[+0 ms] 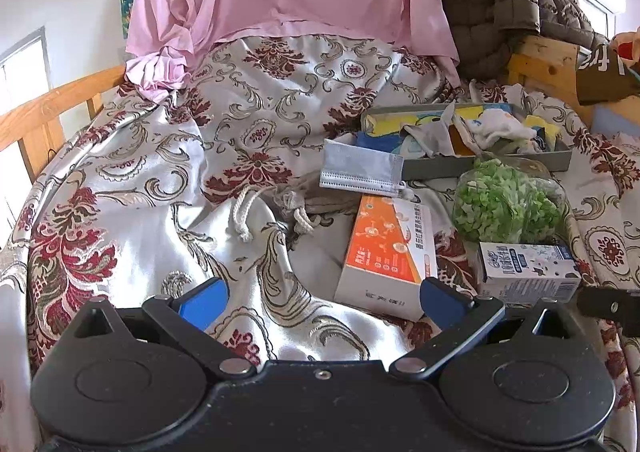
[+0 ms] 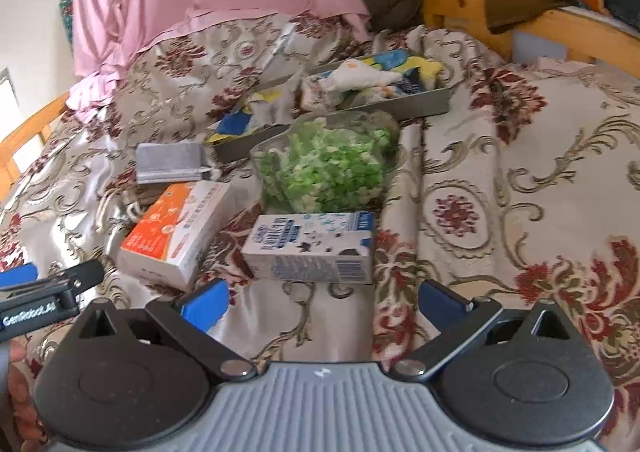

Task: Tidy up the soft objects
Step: 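Lower the left tool toward the beige drawstring pouch while the right tool reaches the grey face mask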

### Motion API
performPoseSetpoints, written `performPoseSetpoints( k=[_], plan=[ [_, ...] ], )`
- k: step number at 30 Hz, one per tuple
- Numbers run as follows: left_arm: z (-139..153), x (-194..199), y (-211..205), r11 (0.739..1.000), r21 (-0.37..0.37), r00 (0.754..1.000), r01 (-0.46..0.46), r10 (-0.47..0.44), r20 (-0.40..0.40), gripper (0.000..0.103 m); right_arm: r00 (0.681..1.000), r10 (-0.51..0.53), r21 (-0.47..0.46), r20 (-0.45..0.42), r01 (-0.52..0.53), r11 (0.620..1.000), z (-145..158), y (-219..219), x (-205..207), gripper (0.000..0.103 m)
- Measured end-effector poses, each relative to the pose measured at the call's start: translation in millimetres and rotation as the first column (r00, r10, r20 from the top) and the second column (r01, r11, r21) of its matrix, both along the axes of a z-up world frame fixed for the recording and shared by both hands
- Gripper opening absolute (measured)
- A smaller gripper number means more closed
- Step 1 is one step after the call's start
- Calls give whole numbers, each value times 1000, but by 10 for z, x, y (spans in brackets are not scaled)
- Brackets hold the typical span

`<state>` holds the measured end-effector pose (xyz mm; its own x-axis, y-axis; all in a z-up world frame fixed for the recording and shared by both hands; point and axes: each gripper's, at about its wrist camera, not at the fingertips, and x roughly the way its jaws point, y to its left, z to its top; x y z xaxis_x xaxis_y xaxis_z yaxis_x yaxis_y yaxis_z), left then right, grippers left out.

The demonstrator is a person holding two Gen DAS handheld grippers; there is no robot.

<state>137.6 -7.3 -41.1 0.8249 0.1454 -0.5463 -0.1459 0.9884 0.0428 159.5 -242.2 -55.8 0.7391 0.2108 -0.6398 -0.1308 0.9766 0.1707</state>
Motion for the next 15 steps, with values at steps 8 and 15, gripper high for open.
performPoseSetpoints(
  k=[8,15],
  plan=[
    [-33,79,56,999,43,1000,-7,7,12,102,986,137,-4,95,-137,991,-31,256,54,103],
    [-34,148,250,997,21,997,-74,73,33,102,962,197,-67,192,-187,980,-38,484,80,103]
  ],
)
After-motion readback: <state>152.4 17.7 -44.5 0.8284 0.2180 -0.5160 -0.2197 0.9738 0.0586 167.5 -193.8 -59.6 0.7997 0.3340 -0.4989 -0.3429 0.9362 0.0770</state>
